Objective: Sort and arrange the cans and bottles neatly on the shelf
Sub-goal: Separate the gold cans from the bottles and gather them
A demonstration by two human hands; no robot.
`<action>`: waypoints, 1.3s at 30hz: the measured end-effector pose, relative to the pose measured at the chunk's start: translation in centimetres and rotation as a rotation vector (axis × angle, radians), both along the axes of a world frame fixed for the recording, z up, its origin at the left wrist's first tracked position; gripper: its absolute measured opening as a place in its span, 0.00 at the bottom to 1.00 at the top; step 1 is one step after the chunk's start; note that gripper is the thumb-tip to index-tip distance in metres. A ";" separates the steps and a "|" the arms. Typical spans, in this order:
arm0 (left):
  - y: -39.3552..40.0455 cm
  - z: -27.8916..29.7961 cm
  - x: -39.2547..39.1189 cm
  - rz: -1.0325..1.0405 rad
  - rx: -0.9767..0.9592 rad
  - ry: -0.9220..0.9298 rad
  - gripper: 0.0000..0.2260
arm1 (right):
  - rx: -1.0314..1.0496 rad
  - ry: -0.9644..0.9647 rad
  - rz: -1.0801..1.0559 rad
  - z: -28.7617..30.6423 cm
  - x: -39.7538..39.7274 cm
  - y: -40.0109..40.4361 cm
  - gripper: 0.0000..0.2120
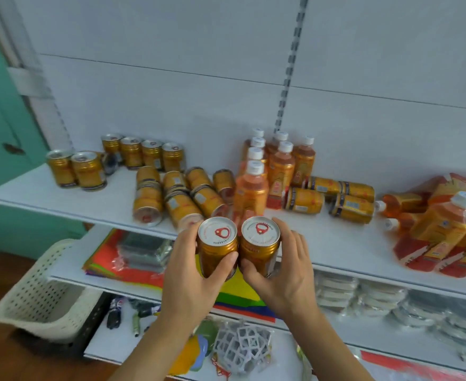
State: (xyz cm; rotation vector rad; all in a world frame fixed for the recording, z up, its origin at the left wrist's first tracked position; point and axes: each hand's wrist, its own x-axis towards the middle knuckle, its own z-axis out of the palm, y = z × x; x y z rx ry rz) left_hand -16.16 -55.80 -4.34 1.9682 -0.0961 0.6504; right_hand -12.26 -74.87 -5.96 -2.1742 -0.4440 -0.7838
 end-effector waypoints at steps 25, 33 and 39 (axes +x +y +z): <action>36.2 0.0 4.2 0.374 0.094 0.160 0.33 | 0.036 0.104 0.136 0.0 8.1 38.9 0.43; 41.5 -0.9 12.3 0.305 0.081 0.222 0.31 | -0.020 0.185 0.102 -1.7 13.7 43.2 0.41; 44.4 -2.1 15.7 0.228 0.099 0.222 0.31 | -0.079 0.244 0.026 -3.0 14.8 45.3 0.42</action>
